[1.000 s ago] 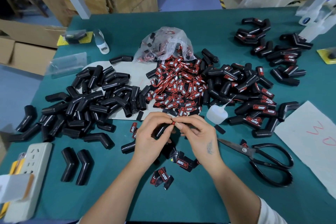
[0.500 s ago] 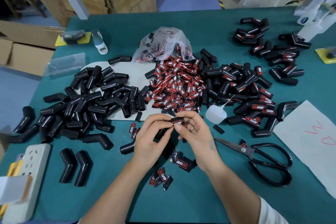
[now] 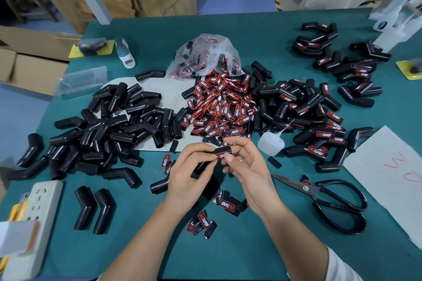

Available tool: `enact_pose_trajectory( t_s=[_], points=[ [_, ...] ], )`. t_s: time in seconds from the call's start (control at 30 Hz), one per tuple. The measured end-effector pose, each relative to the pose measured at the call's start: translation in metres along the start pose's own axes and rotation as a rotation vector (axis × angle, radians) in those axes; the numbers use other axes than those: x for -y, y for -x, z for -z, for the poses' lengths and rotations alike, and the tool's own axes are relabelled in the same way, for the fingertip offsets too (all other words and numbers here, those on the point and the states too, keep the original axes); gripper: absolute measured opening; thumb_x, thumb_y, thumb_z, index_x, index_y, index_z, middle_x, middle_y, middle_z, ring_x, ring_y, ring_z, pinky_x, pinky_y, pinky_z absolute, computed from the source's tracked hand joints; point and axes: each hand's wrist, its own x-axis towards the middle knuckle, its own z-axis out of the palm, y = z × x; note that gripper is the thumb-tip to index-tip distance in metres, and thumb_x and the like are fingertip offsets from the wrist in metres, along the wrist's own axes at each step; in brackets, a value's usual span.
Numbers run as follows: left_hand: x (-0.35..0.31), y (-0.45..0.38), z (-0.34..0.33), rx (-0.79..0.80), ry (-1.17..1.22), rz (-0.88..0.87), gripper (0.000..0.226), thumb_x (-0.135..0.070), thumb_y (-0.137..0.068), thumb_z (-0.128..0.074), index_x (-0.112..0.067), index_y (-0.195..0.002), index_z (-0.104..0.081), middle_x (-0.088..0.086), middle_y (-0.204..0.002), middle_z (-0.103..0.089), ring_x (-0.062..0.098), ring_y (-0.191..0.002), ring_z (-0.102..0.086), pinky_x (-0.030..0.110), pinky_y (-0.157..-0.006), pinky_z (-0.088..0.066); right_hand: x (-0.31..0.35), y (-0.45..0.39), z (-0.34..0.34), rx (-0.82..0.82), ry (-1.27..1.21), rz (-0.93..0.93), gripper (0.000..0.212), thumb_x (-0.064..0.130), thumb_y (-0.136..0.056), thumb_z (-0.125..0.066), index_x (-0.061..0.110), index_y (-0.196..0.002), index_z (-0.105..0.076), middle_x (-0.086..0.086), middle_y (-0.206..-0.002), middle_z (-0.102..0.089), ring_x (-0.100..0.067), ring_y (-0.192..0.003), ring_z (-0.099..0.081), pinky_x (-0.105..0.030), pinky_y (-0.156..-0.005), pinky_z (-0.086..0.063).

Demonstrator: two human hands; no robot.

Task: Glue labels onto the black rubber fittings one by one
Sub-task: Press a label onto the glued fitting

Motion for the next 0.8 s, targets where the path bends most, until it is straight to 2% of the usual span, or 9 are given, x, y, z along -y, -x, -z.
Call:
enact_pose_trajectory(
  t_s=[0.17,0.3,0.4,0.5,0.6,0.67,0.73,0.8],
  points=[
    [-0.0046,-0.0026,0.0011,0.001,0.009,0.036,0.017,-0.004,-0.092,-0.074,-0.014,-0.105,-0.074,-0.005,-0.118,-0.066,0.016,-0.112,-0.068,0.028,-0.102,-0.049,0.0025,0.0005,-0.0004,-0.005,0.014,0.002,0.028,0.014,-0.095,-0.067,0.026,-0.120,-0.069,-0.001,-0.096,-0.070,-0.013,-0.089,-0.065,-0.026,-0.078,-0.054],
    [-0.0058,-0.0052,0.0028,0.003,0.034,0.111,0.017,-0.005,-0.093,-0.073,-0.016,-0.106,-0.076,-0.005,-0.115,-0.065,0.017,-0.111,-0.067,0.029,-0.101,-0.052,0.0045,0.0002,0.0017,-0.003,0.111,0.027,0.026,0.014,-0.099,-0.067,0.029,-0.120,-0.069,0.002,-0.097,-0.074,-0.018,-0.095,-0.071,-0.025,-0.078,-0.054],
    [-0.0063,-0.0082,0.0041,0.008,0.098,0.199,0.022,0.003,-0.091,-0.072,-0.014,-0.105,-0.075,0.001,-0.112,-0.065,0.016,-0.111,-0.067,0.022,-0.096,-0.054,0.0038,0.0000,0.0017,-0.022,0.224,0.072,0.029,0.010,-0.101,-0.068,0.033,-0.118,-0.071,0.001,-0.100,-0.075,-0.020,-0.096,-0.073,-0.022,-0.080,-0.053],
    [-0.0049,-0.0092,0.0061,0.035,0.114,0.242,0.019,0.000,-0.092,-0.071,-0.012,-0.106,-0.076,0.002,-0.111,-0.067,0.021,-0.112,-0.067,0.029,-0.099,-0.053,0.0021,0.0006,-0.0004,-0.051,0.292,0.112,0.028,0.009,-0.099,-0.070,0.035,-0.110,-0.076,0.001,-0.099,-0.077,-0.016,-0.090,-0.075,-0.020,-0.078,-0.054],
    [-0.0057,-0.0076,0.0054,0.041,0.176,0.269,0.018,-0.004,-0.092,-0.073,-0.017,-0.105,-0.078,0.005,-0.110,-0.066,0.023,-0.106,-0.068,0.029,-0.087,-0.058,0.0007,0.0004,-0.0009,-0.075,0.323,0.119,0.024,0.011,-0.098,-0.073,0.033,-0.106,-0.079,0.003,-0.095,-0.079,-0.014,-0.086,-0.076,-0.018,-0.077,-0.053],
    [-0.0065,-0.0068,0.0050,0.031,0.230,0.317,0.012,-0.012,-0.093,-0.076,-0.017,-0.103,-0.079,0.004,-0.110,-0.064,0.027,-0.101,-0.068,0.041,-0.074,-0.061,0.0001,0.0011,-0.0017,-0.081,0.330,0.125,0.023,0.012,-0.098,-0.073,0.033,-0.105,-0.079,0.003,-0.094,-0.079,-0.014,-0.085,-0.076,-0.017,-0.077,-0.054],
    [-0.0050,-0.0062,0.0049,0.026,0.211,0.328,0.010,-0.017,-0.092,-0.077,-0.016,-0.102,-0.079,0.003,-0.110,-0.064,0.029,-0.100,-0.068,0.055,-0.074,-0.061,-0.0007,0.0015,-0.0027,-0.088,0.334,0.128,0.022,0.012,-0.097,-0.074,0.032,-0.105,-0.080,0.003,-0.094,-0.080,-0.014,-0.084,-0.077,-0.019,-0.077,-0.055],
    [-0.0045,-0.0061,0.0050,0.029,0.197,0.325,0.012,-0.022,-0.092,-0.076,-0.017,-0.102,-0.079,0.002,-0.109,-0.064,0.027,-0.099,-0.068,0.060,-0.074,-0.060,-0.0016,0.0010,-0.0027,-0.104,0.333,0.124,0.020,0.011,-0.097,-0.074,0.029,-0.104,-0.081,0.003,-0.093,-0.080,-0.014,-0.083,-0.077,-0.019,-0.076,-0.055]
  ],
)
